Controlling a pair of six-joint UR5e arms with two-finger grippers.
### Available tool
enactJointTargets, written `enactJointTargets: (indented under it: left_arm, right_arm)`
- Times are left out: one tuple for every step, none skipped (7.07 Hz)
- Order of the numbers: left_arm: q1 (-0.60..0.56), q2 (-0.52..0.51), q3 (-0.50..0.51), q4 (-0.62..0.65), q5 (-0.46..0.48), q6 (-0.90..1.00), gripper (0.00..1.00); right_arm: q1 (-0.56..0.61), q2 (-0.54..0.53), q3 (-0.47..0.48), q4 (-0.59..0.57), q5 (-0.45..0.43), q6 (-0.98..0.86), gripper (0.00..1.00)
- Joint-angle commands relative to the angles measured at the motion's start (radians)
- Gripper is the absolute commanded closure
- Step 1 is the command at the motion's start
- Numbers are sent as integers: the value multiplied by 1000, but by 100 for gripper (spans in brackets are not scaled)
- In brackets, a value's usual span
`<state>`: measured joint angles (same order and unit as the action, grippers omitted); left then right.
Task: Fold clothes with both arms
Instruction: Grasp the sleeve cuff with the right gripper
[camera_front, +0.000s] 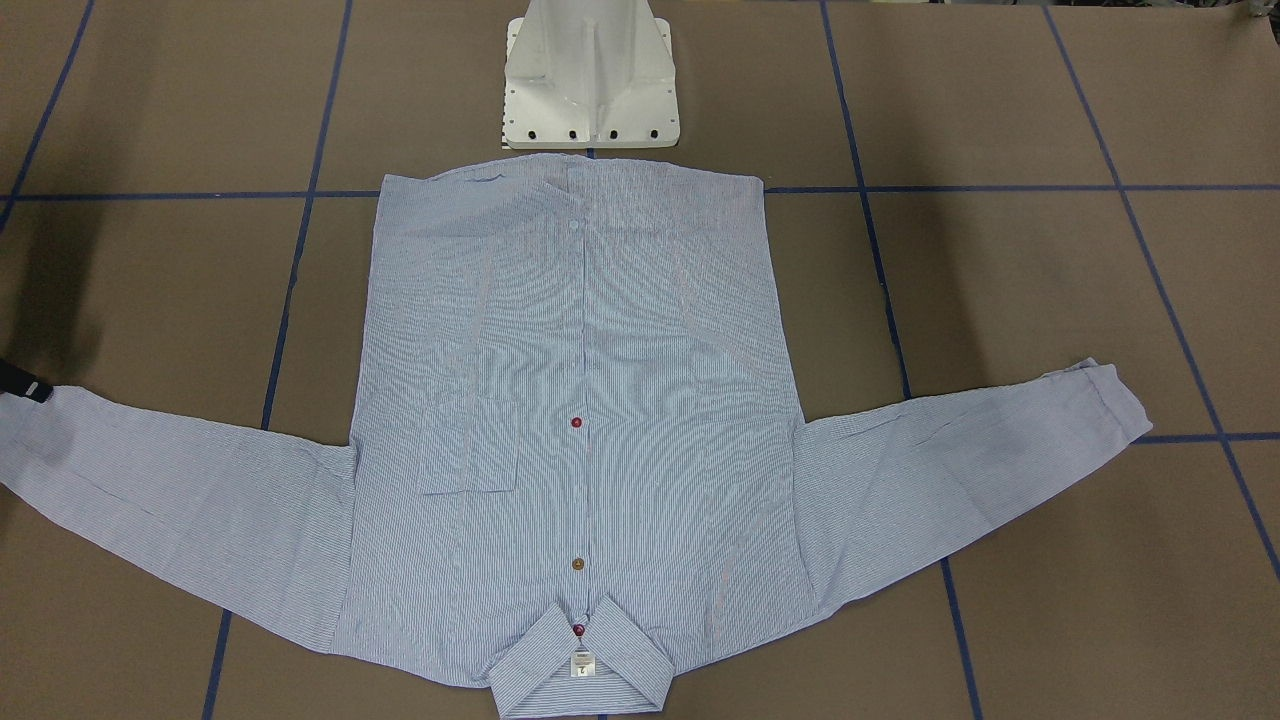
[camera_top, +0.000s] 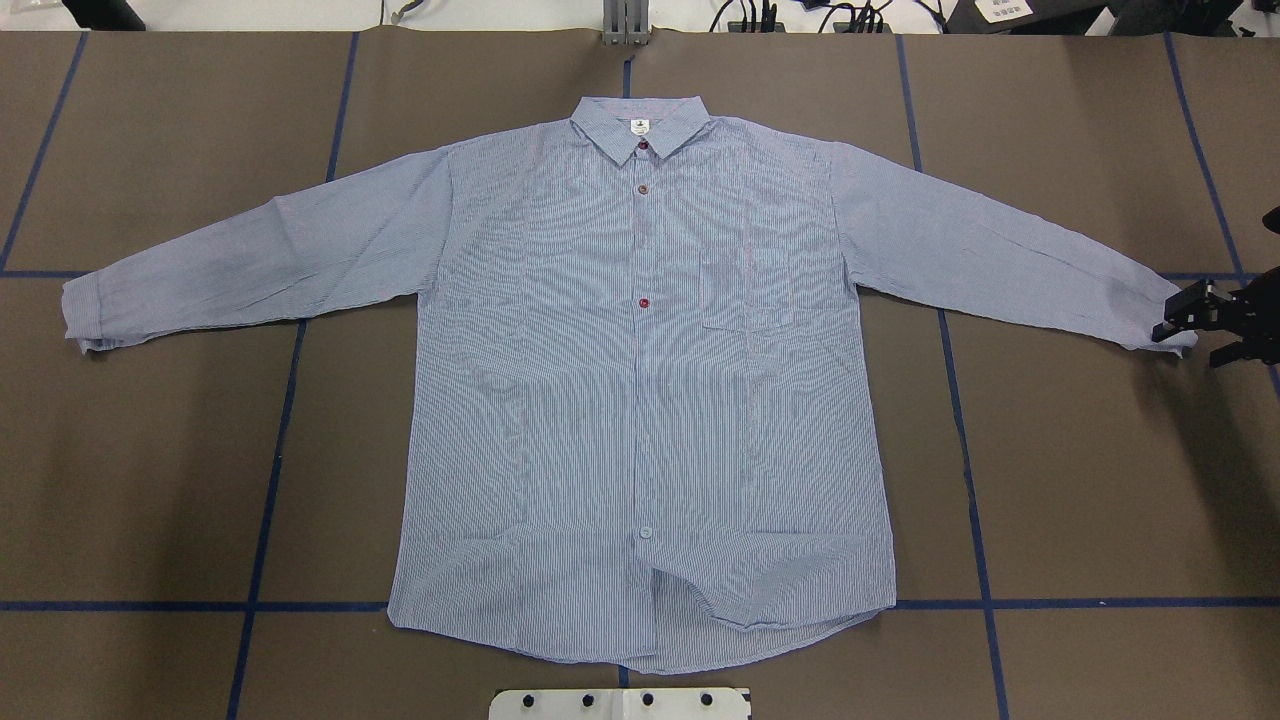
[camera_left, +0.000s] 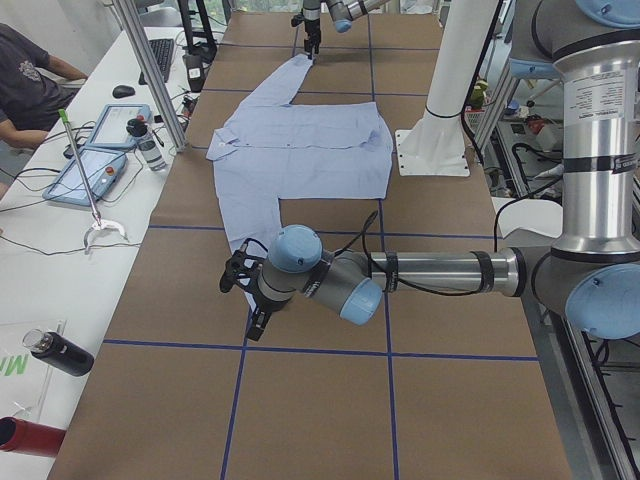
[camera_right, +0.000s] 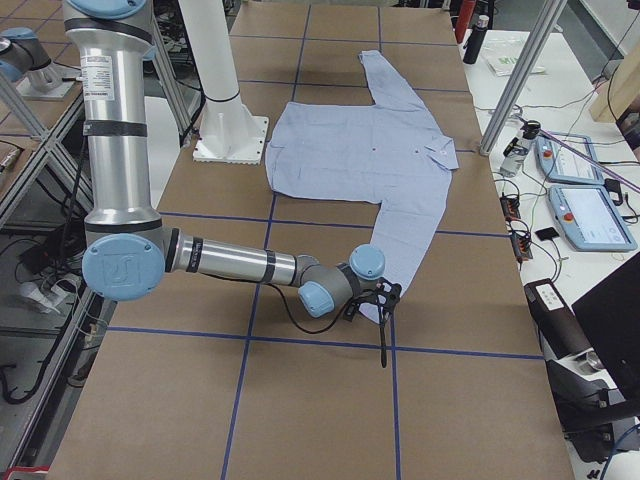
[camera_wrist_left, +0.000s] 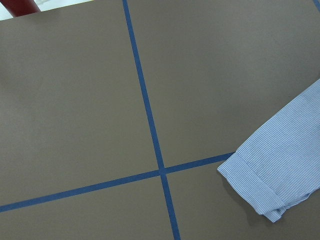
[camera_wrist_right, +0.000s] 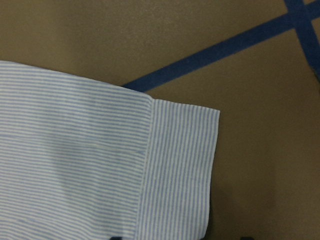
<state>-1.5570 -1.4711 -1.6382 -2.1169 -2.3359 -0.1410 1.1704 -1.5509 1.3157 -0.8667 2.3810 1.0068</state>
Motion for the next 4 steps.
enactJointTargets:
  left_arm:
    - [0, 0, 1, 0, 3, 1, 0]
    - [0, 0, 1, 0, 4, 3, 0]
    - [0, 0, 1, 0, 4, 4, 0]
    - [0, 0, 1, 0, 4, 4, 0]
  right_arm:
    - [0, 2, 1, 0, -15, 3, 78]
    - [0, 6, 1, 0, -16, 3, 98]
    - [0, 8, 2, 0, -14, 4, 100]
    - [0, 6, 2, 0, -14, 6, 100]
